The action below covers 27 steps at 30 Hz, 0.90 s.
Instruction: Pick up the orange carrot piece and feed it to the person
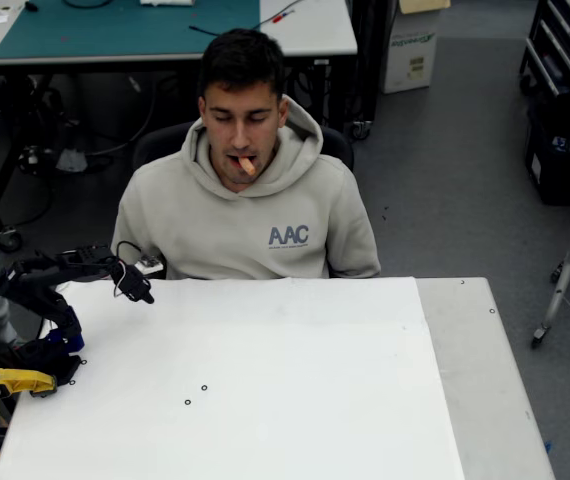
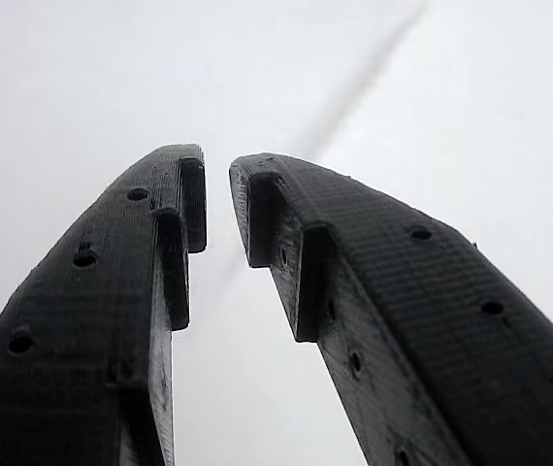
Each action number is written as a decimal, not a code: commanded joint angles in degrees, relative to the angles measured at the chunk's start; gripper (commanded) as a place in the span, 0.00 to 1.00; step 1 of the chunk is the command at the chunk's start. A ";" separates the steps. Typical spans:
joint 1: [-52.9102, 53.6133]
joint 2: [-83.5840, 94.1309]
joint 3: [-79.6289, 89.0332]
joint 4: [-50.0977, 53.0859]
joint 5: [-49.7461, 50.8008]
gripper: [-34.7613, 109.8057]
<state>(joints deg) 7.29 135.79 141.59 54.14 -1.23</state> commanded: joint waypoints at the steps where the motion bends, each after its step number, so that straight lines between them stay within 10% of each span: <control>1: -1.76 10.72 6.59 -2.02 -0.44 0.24; 27: -2.90 44.47 24.79 7.29 -0.62 0.24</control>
<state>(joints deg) 4.04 177.28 166.99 59.15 -1.23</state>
